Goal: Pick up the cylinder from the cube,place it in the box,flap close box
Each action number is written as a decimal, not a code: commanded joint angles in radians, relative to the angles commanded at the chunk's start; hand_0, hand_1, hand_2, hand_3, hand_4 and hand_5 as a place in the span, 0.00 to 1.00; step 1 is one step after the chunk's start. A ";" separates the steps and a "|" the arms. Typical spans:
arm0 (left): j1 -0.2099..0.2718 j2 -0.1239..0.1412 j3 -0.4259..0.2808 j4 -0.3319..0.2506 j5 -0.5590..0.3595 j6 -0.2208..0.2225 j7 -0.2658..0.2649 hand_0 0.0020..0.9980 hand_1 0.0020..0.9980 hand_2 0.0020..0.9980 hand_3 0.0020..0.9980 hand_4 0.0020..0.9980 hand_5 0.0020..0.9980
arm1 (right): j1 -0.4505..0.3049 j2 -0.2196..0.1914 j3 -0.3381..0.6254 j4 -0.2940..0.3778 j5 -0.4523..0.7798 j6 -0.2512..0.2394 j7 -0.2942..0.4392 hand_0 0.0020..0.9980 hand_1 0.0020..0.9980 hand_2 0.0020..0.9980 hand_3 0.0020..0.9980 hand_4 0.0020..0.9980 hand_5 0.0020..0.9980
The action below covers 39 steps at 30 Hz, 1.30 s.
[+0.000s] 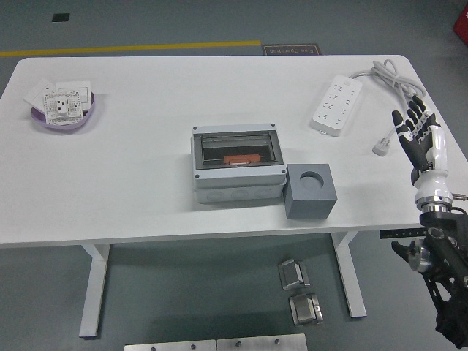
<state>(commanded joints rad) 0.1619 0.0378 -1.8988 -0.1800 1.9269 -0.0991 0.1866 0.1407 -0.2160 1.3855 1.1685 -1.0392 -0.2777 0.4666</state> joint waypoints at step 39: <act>0.008 0.002 0.000 0.000 -0.011 0.001 -0.006 0.62 0.58 0.55 0.59 0.48 0.05 | -0.028 0.004 0.015 0.075 -0.051 -0.010 -0.011 0.89 0.91 0.89 0.90 0.74 0.17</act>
<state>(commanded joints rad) 0.1696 0.0401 -1.8991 -0.1800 1.9164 -0.0980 0.1808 0.1126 -0.2118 1.4006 1.2433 -1.0902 -0.2875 0.4557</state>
